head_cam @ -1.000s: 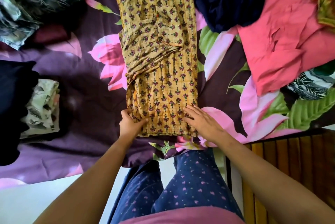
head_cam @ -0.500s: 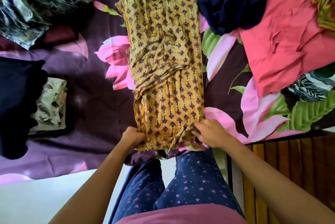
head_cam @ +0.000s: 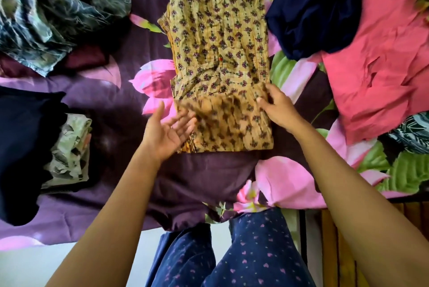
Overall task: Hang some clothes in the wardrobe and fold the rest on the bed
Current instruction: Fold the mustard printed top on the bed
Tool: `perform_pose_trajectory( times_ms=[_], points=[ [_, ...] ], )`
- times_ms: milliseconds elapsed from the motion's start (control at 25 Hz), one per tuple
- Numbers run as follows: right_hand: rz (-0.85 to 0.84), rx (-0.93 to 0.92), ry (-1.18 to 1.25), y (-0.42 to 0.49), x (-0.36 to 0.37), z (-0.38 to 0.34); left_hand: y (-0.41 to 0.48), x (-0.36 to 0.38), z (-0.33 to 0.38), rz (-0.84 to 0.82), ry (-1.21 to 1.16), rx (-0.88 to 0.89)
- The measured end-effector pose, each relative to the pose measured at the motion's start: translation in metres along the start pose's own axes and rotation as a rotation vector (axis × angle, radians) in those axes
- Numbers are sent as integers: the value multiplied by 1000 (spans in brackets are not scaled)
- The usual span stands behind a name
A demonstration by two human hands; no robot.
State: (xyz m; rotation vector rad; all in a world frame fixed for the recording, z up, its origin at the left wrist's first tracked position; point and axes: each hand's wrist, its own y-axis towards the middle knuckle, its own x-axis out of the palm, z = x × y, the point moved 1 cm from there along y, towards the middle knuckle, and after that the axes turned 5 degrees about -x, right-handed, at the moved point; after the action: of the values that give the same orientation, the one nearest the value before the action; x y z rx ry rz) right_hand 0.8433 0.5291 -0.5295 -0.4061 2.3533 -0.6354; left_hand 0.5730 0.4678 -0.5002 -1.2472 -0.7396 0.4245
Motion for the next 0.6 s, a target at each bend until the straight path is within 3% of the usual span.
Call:
perform_pose_trajectory(
  times_ms=[80, 200, 280, 440, 600],
  points=[
    [57, -88, -190, 6, 4, -6, 9, 18, 6, 89, 236, 152],
    [122, -445, -385, -19, 19, -11, 22, 19, -9, 328, 1001, 734],
    [47, -582, -538, -37, 36, 5, 34, 6, -27, 227, 1438, 951],
    [-320, -430, -823, -47, 50, 44, 61, -37, -52, 11, 1958, 908],
    [-230, -455, -909, -47, 52, 49, 68, -50, -53, 137, 2144, 944]
  ],
)
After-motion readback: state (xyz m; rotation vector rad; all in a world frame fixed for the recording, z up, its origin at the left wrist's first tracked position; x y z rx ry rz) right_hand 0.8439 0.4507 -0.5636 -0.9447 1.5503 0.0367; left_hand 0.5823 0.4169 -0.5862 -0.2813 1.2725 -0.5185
